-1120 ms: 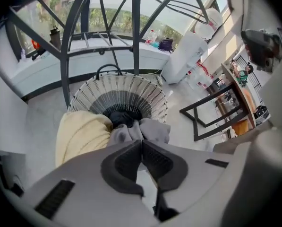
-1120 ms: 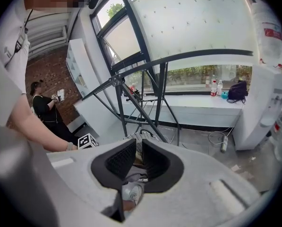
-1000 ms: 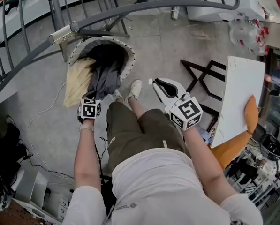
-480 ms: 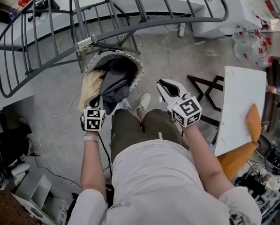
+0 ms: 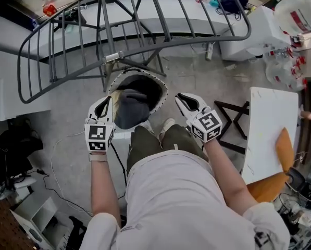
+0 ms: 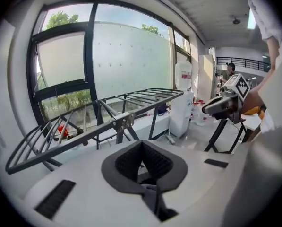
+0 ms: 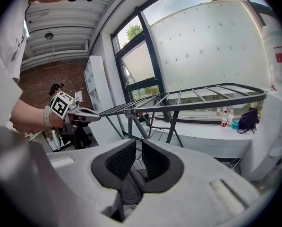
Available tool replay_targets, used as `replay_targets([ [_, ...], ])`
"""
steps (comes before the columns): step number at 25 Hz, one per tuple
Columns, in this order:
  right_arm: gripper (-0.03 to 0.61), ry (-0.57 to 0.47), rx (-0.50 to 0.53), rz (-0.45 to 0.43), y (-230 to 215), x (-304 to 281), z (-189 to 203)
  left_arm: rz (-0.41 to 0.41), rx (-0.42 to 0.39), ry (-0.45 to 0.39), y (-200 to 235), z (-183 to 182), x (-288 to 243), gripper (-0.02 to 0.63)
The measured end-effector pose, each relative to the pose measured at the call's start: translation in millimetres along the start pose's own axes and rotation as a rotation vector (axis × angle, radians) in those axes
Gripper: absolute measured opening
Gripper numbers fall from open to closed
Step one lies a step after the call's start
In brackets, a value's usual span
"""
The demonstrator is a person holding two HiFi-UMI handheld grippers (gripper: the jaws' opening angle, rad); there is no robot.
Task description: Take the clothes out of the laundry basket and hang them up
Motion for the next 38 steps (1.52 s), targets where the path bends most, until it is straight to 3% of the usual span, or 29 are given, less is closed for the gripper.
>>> replay_targets([
  [6,0.034,0.018,0.006,-0.016,5.7,-0.1,1.2,-0.024,0.042,0.077,1.0,24.4,-4.4,0.0],
  [13,0.035,0.122,0.001,-0.019,8.0,-5.5,27.4,0.01,0.21,0.25,-15.5,126.5,-33.1,0.013],
  [16,0.035,0.172,-0.008,-0.028,10.0,-14.7,40.8,0.049,0.258,0.358,-23.0,176.3,-50.4,0.135],
  [23,0.035,0.267,-0.017,-0.052,14.7,-49.0,73.2,0.13,0.291,0.535,-26.6,277.3,-99.6,0.197],
  [30,0.035,0.311,-0.029,-0.052,12.4,-78.5,97.6,0.15,0.351,0.679,-22.7,372.8,-151.6,0.213],
  [38,0.035,0.364,-0.023,-0.036,3.0,-81.6,117.0,0.19,0.302,0.784,-29.7,430.2,-191.8,0.229],
])
Point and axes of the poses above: the fingertips, and each gripper's own axes: x backward along the fingers, y to its left, z out of its underside, the point moved 8 cm from there along x, backward along the fingers, and after that the axes turned 7 degrees about z, right-handed, at the moved point
